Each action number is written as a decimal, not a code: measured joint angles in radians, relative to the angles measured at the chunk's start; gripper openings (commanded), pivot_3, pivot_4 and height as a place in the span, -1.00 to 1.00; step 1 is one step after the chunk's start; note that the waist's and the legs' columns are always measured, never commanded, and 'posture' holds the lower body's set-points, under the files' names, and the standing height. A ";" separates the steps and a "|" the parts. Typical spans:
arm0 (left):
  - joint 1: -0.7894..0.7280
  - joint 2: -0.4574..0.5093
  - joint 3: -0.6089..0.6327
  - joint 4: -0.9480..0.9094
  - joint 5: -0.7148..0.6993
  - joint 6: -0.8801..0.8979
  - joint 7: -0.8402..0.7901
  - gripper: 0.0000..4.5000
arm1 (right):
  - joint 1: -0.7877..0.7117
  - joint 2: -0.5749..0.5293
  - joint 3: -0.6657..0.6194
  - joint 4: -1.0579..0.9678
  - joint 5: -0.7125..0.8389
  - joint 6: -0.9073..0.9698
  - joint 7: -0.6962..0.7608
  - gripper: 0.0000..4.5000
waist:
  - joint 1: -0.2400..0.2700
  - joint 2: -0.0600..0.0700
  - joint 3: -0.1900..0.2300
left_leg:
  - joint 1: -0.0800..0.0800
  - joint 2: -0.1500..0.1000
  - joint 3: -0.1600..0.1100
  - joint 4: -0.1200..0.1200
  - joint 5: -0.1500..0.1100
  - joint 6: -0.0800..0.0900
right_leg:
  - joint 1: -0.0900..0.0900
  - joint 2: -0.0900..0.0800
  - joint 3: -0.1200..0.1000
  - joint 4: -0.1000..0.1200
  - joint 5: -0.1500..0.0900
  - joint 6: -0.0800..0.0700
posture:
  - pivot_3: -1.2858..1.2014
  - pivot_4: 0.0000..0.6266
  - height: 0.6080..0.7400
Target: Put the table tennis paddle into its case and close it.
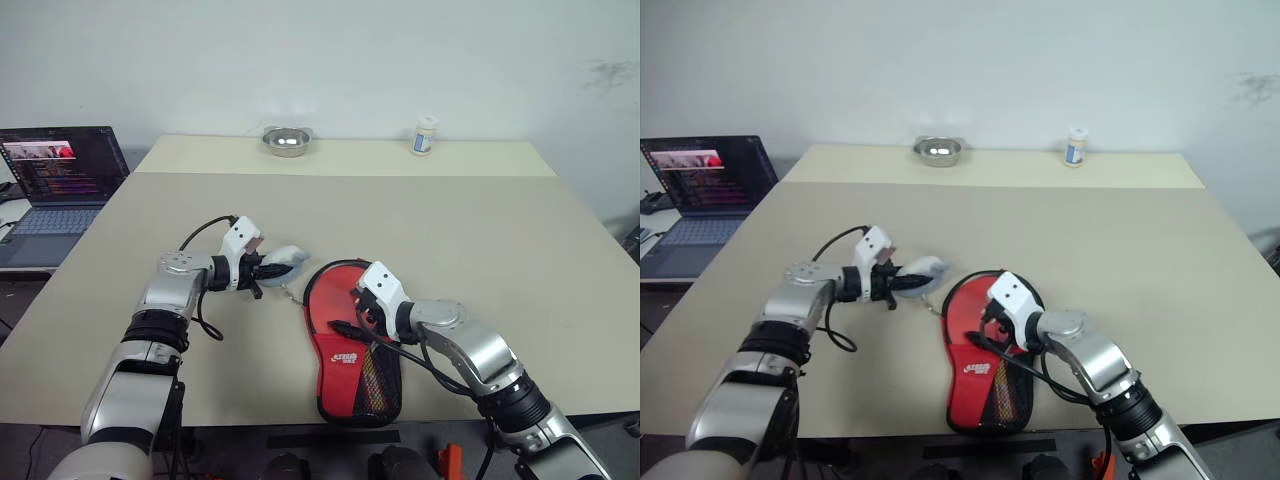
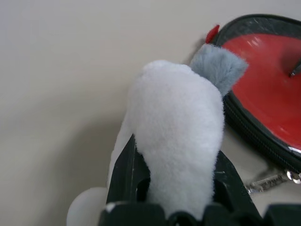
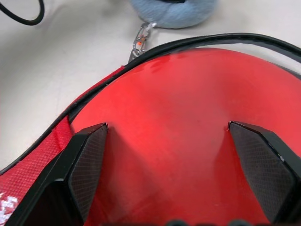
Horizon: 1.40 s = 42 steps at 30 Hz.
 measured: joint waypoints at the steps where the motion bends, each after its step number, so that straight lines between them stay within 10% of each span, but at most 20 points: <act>1: -0.015 -0.010 -0.001 0.001 0.004 0.015 0.017 -0.76 | 0.001 -0.001 0.002 -0.001 -0.006 0.000 0.001 1.00 | 0.000 -0.001 0.000 | 0.000 0.000 0.000 0.000 0.000 0.000 | 0.000 0.000 0.000 0.000 0.000 0.000 | 0.03 -0.52 1.00; 19: -0.424 -0.203 -0.216 0.587 0.411 -0.267 0.488 -0.76 | 0.020 -0.019 0.029 -0.022 -0.015 0.007 0.036 1.00 | -0.004 -0.003 -0.002 | 0.001 0.000 0.000 0.000 0.000 0.000 | 0.000 0.001 0.000 0.000 -0.001 0.002 | 0.03 -0.52 1.00; 42: -0.587 -0.620 -0.260 0.656 0.589 -0.385 0.748 -0.76 | 0.047 -0.069 0.032 -0.100 -0.016 0.053 0.063 1.00 | -0.001 -0.003 -0.003 | 0.000 -0.005 0.000 -0.002 0.000 0.000 | 0.001 0.001 0.000 -0.001 -0.003 0.005 | 0.03 -0.52 1.00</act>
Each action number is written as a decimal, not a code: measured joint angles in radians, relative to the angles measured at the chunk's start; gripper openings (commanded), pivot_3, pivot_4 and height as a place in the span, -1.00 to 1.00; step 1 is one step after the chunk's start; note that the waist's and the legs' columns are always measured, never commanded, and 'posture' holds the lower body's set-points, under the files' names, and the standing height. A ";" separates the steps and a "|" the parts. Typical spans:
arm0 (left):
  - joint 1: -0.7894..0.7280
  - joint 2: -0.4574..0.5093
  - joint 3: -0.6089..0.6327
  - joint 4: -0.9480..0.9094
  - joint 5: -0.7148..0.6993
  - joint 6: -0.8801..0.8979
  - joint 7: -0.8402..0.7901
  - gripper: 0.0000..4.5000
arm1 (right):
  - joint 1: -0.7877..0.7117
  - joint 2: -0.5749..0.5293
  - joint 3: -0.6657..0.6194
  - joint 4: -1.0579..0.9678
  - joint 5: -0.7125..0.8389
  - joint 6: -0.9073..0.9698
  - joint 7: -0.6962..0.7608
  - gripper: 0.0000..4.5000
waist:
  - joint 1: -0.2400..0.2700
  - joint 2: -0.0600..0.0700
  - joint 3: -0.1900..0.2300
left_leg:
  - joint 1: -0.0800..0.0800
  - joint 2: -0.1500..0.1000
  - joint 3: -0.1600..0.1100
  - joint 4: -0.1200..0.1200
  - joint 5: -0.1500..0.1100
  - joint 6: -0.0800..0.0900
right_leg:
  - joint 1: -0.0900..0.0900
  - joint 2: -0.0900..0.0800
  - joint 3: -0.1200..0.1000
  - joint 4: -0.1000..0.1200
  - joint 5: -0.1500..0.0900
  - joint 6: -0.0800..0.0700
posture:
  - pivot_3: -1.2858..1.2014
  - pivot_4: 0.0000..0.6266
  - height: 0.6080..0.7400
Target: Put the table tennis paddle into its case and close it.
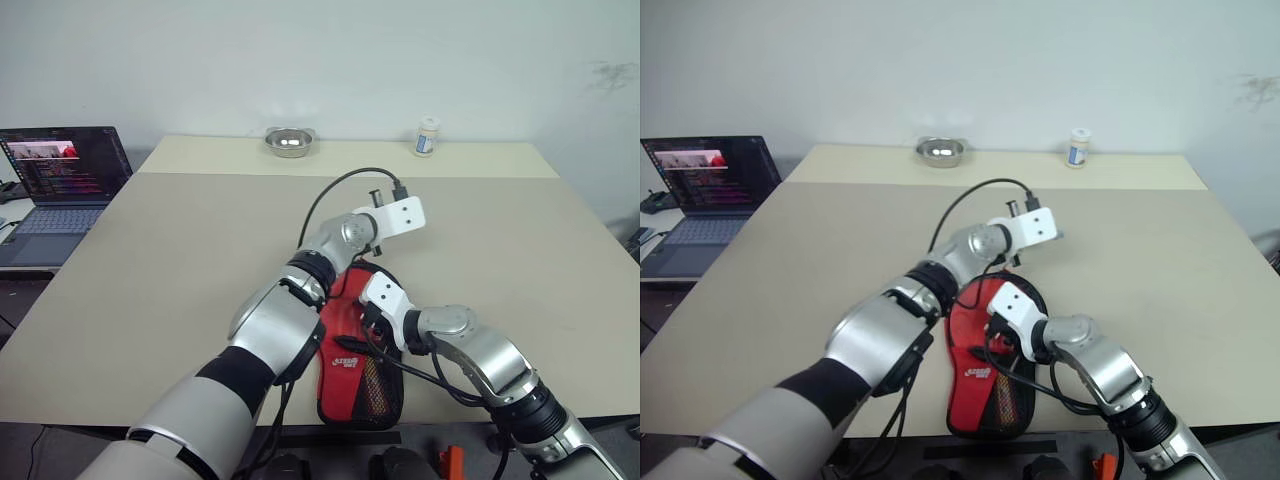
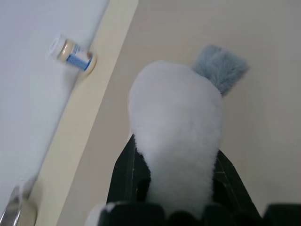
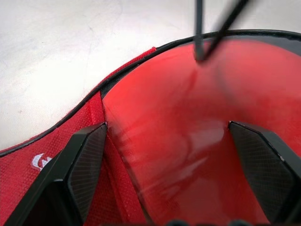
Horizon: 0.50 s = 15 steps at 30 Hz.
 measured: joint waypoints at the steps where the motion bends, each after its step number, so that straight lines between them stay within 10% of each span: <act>1: -0.004 -0.015 0.001 0.000 0.000 -0.003 -0.008 -0.76 | 0.000 0.000 0.000 -0.001 0.000 0.002 -0.001 1.00 | 0.000 0.000 0.000 | 0.000 0.000 0.000 0.000 0.000 0.000 | 0.000 0.000 0.000 0.000 0.000 0.000 | 0.03 -0.52 1.00; 12: 0.010 -0.087 0.007 0.000 -0.001 -0.057 -0.126 -0.76 | 0.010 0.010 0.004 -0.010 -0.008 0.013 -0.016 1.00 | -0.001 0.007 -0.004 | 0.000 0.000 0.000 0.000 0.000 0.000 | 0.000 0.000 0.000 0.000 0.000 0.000 | 0.03 -0.52 1.00; 15: 0.017 -0.086 0.008 -0.001 -0.002 -0.058 -0.166 -0.31 | 0.013 0.011 0.005 -0.011 -0.008 0.013 -0.019 1.00 | -0.001 0.009 -0.007 | 0.000 -0.001 0.000 0.000 0.000 0.000 | 0.000 0.000 0.000 0.000 0.000 0.001 | 0.03 -0.52 1.00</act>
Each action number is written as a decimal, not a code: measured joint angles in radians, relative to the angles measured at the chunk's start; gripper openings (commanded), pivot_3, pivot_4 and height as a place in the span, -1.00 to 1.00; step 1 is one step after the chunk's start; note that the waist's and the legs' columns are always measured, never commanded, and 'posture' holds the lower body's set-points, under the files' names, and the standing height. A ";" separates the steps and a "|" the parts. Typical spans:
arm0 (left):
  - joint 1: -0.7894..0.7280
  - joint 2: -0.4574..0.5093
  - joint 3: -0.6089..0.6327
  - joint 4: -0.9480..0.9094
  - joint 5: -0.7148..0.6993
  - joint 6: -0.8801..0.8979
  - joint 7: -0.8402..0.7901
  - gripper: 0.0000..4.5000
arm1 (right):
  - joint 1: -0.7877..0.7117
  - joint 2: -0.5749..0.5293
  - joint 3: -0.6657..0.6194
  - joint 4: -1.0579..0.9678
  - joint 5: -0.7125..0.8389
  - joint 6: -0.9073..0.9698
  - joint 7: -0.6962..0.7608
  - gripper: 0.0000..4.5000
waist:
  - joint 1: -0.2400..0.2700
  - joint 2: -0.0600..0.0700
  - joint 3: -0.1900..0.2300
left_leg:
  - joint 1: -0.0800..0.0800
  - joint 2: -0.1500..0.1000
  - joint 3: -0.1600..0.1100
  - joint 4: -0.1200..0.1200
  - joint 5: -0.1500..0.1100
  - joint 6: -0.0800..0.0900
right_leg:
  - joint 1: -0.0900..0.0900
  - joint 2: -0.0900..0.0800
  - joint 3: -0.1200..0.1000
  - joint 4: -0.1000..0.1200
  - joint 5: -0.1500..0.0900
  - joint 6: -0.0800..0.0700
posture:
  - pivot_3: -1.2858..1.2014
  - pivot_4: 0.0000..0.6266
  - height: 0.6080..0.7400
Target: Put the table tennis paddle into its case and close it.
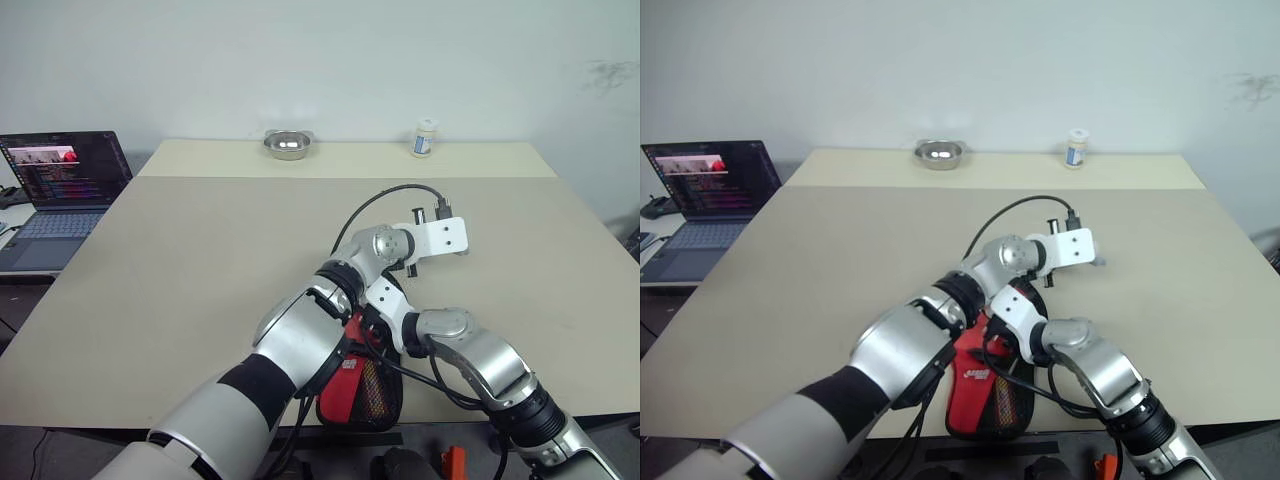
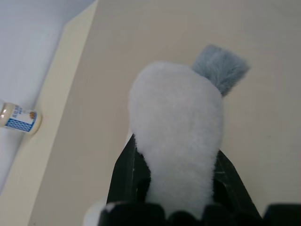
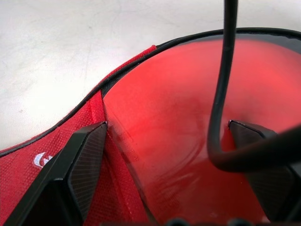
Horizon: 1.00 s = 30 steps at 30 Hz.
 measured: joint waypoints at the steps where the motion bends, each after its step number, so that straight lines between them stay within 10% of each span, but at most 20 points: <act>1: 0.002 0.000 0.001 0.000 0.000 0.000 -0.010 -0.15 | 0.001 0.000 0.000 0.000 0.000 0.000 -0.001 1.00 | 0.000 0.001 -0.001 | 0.000 0.000 0.000 0.000 0.000 0.000 | 0.000 0.000 0.000 0.000 0.000 0.000 | 0.03 -0.52 1.00; 8: 0.024 0.008 0.000 -0.001 0.002 0.001 -0.034 0.99 | 0.001 0.002 0.002 0.006 0.000 0.000 -0.001 1.00 | 0.000 0.005 -0.006 | 0.000 0.000 0.000 0.000 0.000 0.000 | 0.000 0.000 0.000 0.000 0.000 0.000 | 0.03 -0.52 1.00; 30: 0.087 0.334 0.374 -0.167 -0.405 0.114 -0.356 0.99 | 0.021 0.078 -0.173 -0.251 0.104 0.295 -0.112 1.00 | -0.003 0.005 -0.005 | -0.002 0.002 0.000 0.001 0.000 0.000 | -0.002 0.001 0.000 0.001 0.003 -0.004 | 0.03 -0.52 1.00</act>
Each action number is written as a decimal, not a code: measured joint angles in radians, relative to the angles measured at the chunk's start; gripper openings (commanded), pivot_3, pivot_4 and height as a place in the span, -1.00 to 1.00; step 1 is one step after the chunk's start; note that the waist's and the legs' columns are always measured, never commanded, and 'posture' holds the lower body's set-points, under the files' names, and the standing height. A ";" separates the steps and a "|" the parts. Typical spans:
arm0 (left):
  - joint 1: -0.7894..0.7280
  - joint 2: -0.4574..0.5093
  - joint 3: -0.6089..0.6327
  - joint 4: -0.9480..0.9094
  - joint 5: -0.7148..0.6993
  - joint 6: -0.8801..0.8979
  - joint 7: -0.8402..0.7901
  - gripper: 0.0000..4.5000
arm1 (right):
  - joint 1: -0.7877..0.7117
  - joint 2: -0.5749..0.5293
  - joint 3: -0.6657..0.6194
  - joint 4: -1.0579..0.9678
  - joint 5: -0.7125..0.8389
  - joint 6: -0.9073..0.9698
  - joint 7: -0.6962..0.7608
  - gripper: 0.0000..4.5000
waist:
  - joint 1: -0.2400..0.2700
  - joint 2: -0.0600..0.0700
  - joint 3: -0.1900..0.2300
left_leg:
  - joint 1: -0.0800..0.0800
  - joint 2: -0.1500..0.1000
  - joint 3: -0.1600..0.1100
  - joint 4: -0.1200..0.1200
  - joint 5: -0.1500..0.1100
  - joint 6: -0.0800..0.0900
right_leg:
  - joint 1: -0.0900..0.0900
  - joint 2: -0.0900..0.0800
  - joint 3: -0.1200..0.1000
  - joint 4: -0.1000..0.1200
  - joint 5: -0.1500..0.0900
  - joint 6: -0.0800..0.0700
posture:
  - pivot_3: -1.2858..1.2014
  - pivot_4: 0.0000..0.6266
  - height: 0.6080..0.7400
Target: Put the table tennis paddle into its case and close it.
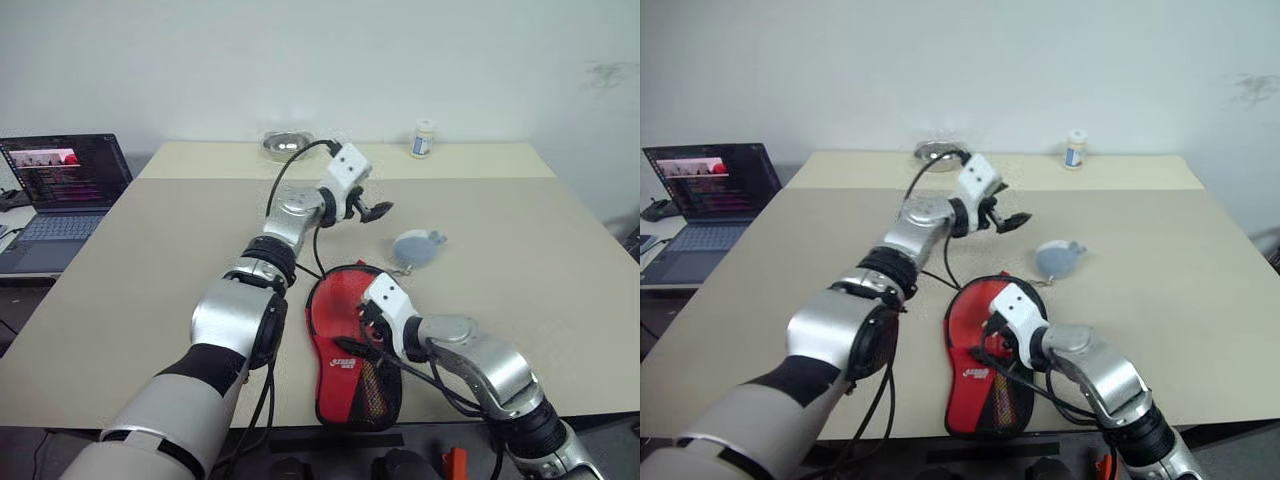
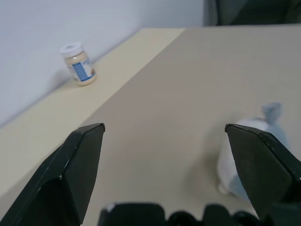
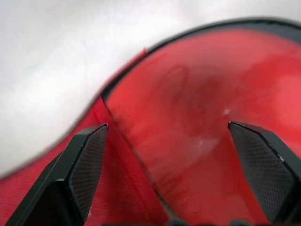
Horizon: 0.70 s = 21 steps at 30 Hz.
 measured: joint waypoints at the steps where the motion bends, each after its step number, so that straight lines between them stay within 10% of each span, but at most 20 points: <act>1: 0.032 0.012 0.001 -0.028 -0.015 0.003 -0.043 0.99 | -0.009 0.002 -0.041 -0.054 0.027 0.041 -0.002 1.00 | 0.000 0.000 0.000 | 0.000 0.000 0.000 0.000 0.000 0.000 | 0.000 0.000 0.000 0.000 0.000 0.000 | 0.03 -0.52 1.00; 12: 0.486 0.099 -0.119 -0.653 -0.148 0.253 -0.384 0.99 | -0.009 -0.235 -0.486 -0.336 0.284 0.310 0.094 1.00 | 0.000 0.001 0.000 | -0.002 -0.001 -0.006 0.000 0.000 0.000 | 0.001 -0.002 0.000 -0.001 0.000 -0.001 | 0.03 -0.52 1.00; 21: 0.543 0.099 -0.218 -0.531 -0.080 0.148 -0.313 0.99 | -0.134 -0.312 -0.451 -0.049 0.176 0.092 -0.002 1.00 | 0.000 0.000 0.001 | 0.004 0.001 -0.007 0.001 0.002 0.004 | 0.006 -0.001 0.000 0.000 -0.001 0.002 | 0.03 -0.52 1.00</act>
